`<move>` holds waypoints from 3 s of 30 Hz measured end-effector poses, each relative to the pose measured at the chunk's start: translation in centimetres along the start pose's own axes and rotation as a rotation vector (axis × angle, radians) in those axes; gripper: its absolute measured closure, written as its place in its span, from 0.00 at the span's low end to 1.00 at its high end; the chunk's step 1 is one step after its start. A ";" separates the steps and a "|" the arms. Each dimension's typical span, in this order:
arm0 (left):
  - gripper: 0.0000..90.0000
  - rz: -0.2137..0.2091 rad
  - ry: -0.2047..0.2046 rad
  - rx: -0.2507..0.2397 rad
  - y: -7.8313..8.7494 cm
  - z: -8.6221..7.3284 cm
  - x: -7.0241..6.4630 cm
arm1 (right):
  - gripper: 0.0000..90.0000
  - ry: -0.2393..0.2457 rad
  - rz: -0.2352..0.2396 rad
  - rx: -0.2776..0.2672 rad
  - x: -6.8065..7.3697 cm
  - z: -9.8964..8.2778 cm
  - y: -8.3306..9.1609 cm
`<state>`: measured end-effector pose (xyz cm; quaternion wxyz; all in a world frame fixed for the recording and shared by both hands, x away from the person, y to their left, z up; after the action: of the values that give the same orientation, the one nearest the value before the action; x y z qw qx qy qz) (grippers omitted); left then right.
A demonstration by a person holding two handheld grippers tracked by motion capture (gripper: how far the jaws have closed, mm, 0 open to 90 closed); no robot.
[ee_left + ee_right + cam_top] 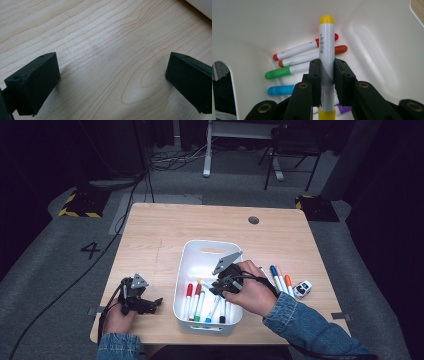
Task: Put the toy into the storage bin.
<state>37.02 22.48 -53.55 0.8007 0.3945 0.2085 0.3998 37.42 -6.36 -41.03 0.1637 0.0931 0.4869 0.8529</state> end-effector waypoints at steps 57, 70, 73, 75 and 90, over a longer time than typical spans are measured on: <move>0.00 0.022 0.047 0.003 0.2 -0.4 -0.4 | 0.52 -0.380 -0.111 -0.158 -16.2 -7.2 -2.7; 0.00 0.025 0.045 0.001 0.2 -0.4 -0.4 | 0.45 -0.402 -0.128 -0.149 -17.7 -8.2 -6.2; 0.00 0.025 0.045 0.001 0.2 -0.4 -0.4 | 0.45 -0.379 -0.121 -0.149 -17.6 -8.0 -6.7; 0.00 0.025 0.044 0.001 0.2 -0.4 -0.4 | 0.43 -0.393 -0.109 -0.156 -17.3 -7.7 -7.0; 0.00 0.025 0.044 0.001 0.2 -0.4 -0.4 | 0.85 -0.385 -0.185 -0.037 -17.2 -8.8 -6.7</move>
<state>36.45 22.43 -53.59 0.7906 0.3885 0.2215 0.4182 51.90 -16.59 -51.27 0.3329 0.2060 0.4375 0.8095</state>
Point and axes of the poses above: each handheld gripper's, and its own axes: y roughly backward along the jaws, z roughly out of its top, x roughly to its left, the point moved 4 cm from there along -y, roughly forward along the jaws, and after that the axes turned 4 degrees about x, right-handed, at the moved point
